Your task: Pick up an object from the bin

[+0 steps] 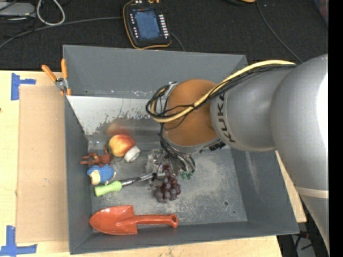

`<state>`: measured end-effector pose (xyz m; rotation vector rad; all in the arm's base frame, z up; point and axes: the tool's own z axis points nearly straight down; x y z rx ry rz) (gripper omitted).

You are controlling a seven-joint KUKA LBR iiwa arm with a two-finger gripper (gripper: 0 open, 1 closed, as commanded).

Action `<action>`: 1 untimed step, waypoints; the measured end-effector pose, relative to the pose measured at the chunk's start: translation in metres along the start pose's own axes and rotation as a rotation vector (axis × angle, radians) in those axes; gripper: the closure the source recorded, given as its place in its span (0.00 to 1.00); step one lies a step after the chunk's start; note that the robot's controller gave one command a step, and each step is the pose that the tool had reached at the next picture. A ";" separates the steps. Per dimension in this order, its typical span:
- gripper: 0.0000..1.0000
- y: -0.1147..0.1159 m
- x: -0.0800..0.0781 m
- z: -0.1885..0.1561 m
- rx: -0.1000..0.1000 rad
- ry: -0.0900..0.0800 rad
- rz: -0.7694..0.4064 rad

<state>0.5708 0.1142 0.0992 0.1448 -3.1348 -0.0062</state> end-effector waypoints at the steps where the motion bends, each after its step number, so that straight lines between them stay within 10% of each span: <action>1: 1.00 0.000 0.000 -0.036 0.000 -0.001 0.000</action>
Offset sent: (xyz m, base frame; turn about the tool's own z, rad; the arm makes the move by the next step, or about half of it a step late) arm 0.0011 0.0004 0.0381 0.0004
